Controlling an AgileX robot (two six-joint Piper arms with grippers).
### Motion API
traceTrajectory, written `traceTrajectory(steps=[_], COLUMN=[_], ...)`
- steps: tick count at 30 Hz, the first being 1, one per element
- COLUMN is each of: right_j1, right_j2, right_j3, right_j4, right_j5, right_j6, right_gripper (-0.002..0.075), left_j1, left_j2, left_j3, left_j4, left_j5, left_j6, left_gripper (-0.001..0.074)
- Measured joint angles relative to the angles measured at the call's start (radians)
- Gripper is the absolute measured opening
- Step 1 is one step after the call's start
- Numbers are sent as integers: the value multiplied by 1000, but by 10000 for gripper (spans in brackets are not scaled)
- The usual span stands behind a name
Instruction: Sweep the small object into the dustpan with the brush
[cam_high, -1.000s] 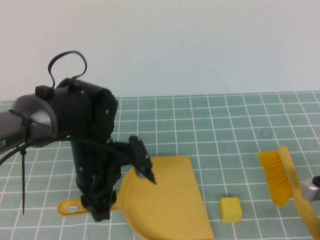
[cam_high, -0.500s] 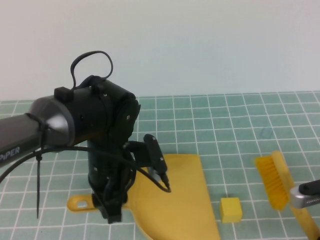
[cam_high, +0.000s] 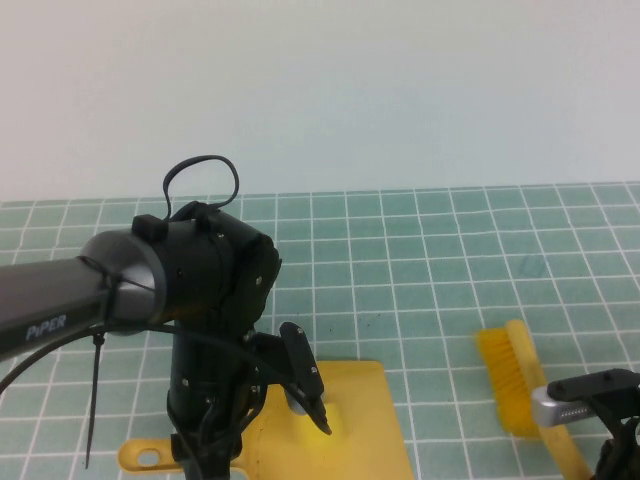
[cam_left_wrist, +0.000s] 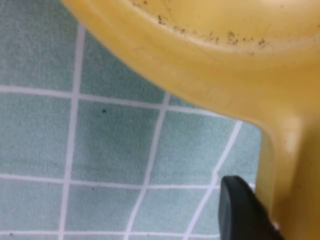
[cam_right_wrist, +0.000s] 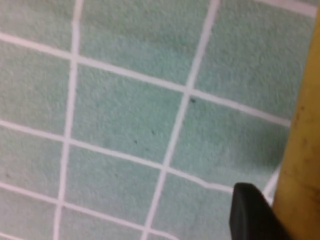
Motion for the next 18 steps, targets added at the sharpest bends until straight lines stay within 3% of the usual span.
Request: traceTrajectory(steps=[9,18], right_j1=[26,35], right_j2=[7,15], right_j3=[0,0], right_j4=[134,261], right_j5=[-16,-43], right_j6=[-131,-167], right_gripper=[165,165], left_j1=[0,0], left_j2=[2,2], left_j3=[2,2], left_j4=[-3,124], left_j5=[0,-72], left_j6=[-9,-57], left_gripper=[0,0])
